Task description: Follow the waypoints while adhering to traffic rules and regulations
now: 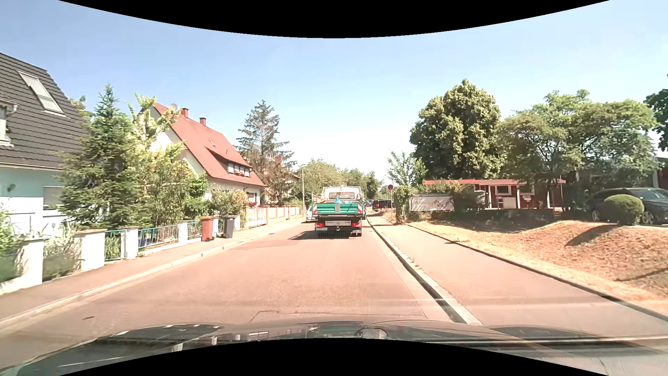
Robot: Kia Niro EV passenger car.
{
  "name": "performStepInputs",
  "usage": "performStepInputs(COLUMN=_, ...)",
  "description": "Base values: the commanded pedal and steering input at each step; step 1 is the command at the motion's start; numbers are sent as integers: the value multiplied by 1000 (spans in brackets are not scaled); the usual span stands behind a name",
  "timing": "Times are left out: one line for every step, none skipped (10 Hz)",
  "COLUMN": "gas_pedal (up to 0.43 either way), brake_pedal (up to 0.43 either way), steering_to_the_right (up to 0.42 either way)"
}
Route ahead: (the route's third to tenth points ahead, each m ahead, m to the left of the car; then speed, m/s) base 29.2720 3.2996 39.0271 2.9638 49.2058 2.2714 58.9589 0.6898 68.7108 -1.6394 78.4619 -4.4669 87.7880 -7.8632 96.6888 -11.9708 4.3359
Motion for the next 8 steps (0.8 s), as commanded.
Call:
performStepInputs(gas_pedal=0, brake_pedal=146, steering_to_the_right=6)
performStepInputs(gas_pedal=0, brake_pedal=134, steering_to_the_right=6)
performStepInputs(gas_pedal=0, brake_pedal=122, steering_to_the_right=1)
performStepInputs(gas_pedal=0, brake_pedal=122, steering_to_the_right=-3)
performStepInputs(gas_pedal=0, brake_pedal=116, steering_to_the_right=-3)
performStepInputs(gas_pedal=0, brake_pedal=116, steering_to_the_right=-3)
performStepInputs(gas_pedal=0, brake_pedal=116, steering_to_the_right=-3)
performStepInputs(gas_pedal=0, brake_pedal=110, steering_to_the_right=-3)
